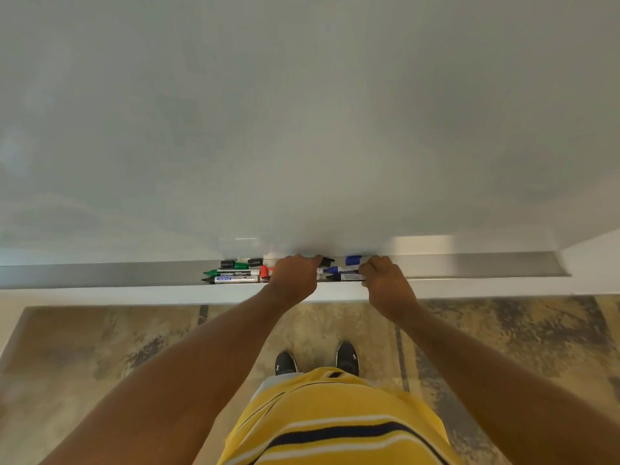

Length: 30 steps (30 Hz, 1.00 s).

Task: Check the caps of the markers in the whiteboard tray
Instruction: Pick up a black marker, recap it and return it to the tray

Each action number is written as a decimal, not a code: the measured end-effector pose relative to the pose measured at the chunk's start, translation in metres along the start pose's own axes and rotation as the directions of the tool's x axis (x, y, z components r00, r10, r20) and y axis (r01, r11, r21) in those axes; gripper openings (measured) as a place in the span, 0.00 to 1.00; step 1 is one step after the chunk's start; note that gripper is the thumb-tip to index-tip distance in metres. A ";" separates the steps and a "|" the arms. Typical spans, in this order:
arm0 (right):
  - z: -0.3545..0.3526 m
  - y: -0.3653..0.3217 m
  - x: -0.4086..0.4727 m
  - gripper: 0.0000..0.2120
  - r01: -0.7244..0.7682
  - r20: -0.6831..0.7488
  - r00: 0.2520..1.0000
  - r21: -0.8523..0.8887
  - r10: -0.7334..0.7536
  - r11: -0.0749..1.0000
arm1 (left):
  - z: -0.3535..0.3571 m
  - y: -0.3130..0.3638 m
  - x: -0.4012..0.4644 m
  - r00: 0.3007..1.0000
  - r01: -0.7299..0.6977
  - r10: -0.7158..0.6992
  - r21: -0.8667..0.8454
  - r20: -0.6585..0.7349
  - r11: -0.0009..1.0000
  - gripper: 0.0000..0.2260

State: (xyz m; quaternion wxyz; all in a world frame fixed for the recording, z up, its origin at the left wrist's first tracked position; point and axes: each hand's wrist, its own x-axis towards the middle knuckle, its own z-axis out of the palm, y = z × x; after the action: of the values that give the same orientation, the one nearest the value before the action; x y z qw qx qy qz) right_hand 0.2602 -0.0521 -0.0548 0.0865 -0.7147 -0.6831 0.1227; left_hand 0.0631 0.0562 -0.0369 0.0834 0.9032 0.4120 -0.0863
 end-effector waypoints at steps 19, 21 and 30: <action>-0.024 0.028 -0.029 0.10 -0.159 -0.186 0.963 0.204 0.198 0.966 | -0.003 0.012 0.028 0.990 -0.125 0.115 0.120 0.082 0.985 0.07; -0.024 0.027 -0.029 0.10 -0.166 -0.180 0.962 0.219 0.207 0.961 | -0.005 0.014 0.026 0.989 -0.137 0.128 0.120 0.075 0.983 0.06; -0.032 0.024 -0.026 0.11 -0.188 -0.203 0.948 0.269 0.247 0.944 | -0.003 0.008 0.016 0.976 -0.219 0.218 0.202 0.025 0.955 0.11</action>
State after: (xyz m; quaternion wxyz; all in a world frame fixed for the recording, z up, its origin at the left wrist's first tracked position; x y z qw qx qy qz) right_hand 0.2912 -0.0783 -0.0299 0.2403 -0.7793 -0.5639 0.1303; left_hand 0.0796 0.0632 -0.0370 0.0000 0.9469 0.2985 -0.1192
